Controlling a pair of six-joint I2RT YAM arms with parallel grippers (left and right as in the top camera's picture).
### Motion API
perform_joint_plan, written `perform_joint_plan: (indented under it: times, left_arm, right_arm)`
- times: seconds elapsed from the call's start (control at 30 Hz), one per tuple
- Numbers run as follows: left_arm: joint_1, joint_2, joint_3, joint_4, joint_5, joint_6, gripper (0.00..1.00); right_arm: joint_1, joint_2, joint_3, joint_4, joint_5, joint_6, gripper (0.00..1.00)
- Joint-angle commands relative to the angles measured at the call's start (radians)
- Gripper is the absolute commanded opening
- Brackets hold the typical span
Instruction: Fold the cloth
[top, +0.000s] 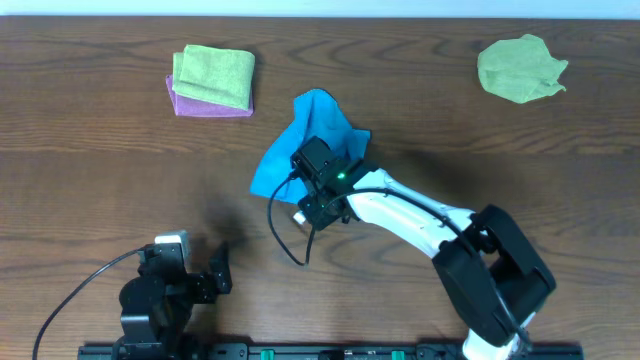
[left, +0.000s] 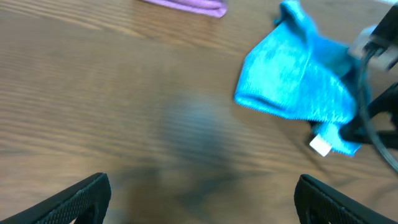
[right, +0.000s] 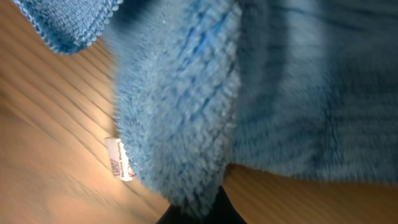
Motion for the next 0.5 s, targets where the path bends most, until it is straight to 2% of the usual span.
perform_joint_plan:
  times: [0.0,0.13,0.27,0.33,0.47]
  left_arm:
    - [-0.003,0.019,0.060,0.003,0.055,-0.053,0.96]
    - [-0.003,0.109,0.149,0.003,0.054,-0.061,0.95]
    - [-0.003,0.273,0.240,-0.002,0.082,-0.125,0.96]
    - [-0.003,0.373,0.286,-0.002,0.135,-0.165,0.96]
    - [-0.003,0.583,0.376,0.008,0.338,-0.184,0.95]
  right_arm:
    - [0.008,-0.082,0.051,-0.055,0.139,0.012,0.01]
    - [0.007,-0.151,0.058,-0.121,0.231,0.012,0.01]
    - [0.005,-0.207,0.058,-0.184,0.302,0.011,0.01]
    - [0.005,-0.220,0.058,-0.214,0.317,0.008,0.01]
    - [0.003,-0.224,0.058,-0.274,0.338,0.008,0.01]
